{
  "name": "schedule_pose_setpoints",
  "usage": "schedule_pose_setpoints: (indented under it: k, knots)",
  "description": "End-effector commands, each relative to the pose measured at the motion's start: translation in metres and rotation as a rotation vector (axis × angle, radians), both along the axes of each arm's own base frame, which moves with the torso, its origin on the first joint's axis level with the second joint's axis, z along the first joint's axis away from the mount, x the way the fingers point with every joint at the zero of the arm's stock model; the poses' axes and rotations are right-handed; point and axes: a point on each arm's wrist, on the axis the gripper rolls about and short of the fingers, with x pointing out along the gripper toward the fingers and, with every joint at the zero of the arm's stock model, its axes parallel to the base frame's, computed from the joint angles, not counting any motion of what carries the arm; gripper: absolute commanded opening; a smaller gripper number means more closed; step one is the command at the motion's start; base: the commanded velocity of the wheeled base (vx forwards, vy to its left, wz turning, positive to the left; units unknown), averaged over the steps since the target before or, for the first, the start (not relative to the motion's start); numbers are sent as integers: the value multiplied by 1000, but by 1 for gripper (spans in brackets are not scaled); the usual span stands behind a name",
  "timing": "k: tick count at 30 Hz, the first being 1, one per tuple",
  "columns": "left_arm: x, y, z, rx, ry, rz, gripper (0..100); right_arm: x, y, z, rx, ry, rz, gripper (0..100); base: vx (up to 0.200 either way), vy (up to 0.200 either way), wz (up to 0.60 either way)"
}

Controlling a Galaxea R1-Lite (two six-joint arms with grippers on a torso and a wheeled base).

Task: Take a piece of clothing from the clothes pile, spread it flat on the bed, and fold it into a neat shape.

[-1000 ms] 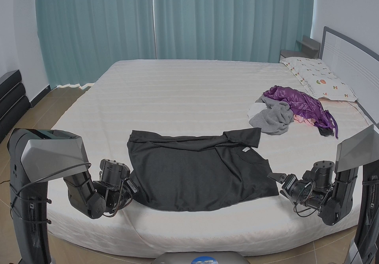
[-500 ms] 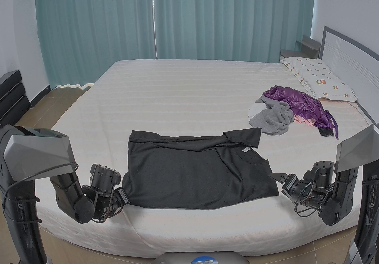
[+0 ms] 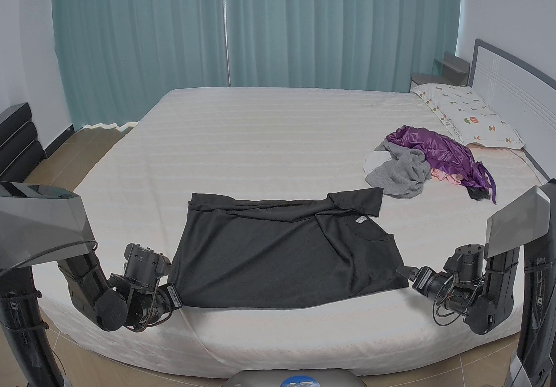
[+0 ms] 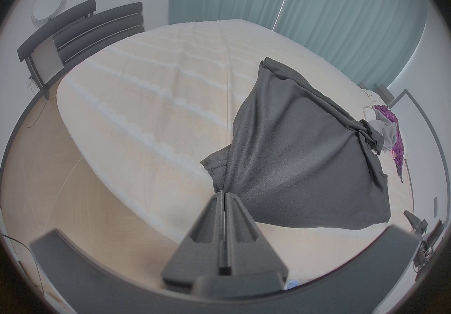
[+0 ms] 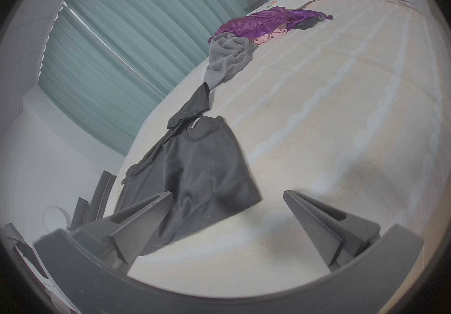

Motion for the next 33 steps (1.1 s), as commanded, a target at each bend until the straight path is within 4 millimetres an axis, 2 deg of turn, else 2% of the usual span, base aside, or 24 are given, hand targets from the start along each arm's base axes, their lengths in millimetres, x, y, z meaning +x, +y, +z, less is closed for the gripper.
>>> schedule_pose_setpoints:
  k: [1, 7, 8, 13, 18, 26, 31, 32, 33]
  knots:
    - [2, 1, 3, -3, -15, 6, 0, 8, 3, -18, -20, 13, 3, 100, 0, 0, 0]
    - [4, 1, 4, -7, -24, 7, 0, 25, 3, -18, -18, -46, 1, 100, 0, 0, 0]
    - [5, 1, 4, -7, -25, 7, 0, 28, 4, -20, -24, -47, 5, 0, 0, 0, 0]
    - [6, 0, 4, -9, -30, 8, 0, 35, 6, -27, -37, -47, 17, 0, 0, 0, 0]
    - [8, 1, 3, -13, -33, 15, 0, 40, 7, -23, -32, -75, 20, 0, 0, 0, 0]
    - [13, 6, 4, -18, -45, 38, 0, 75, 6, -8, -18, -168, -1, 0, 0, 0, 0]
    - [15, 6, 5, -21, -52, 38, 0, 72, 0, -1, -4, -116, 31, 0, 0, 0, 0]
    - [17, 5, 6, -22, -57, 37, 0, 70, 0, -1, 7, -101, 51, 100, 0, 0, 0]
    - [17, 5, 6, -22, -57, 37, 0, 70, -1, -1, 8, -100, 52, 100, 0, 0, 0]
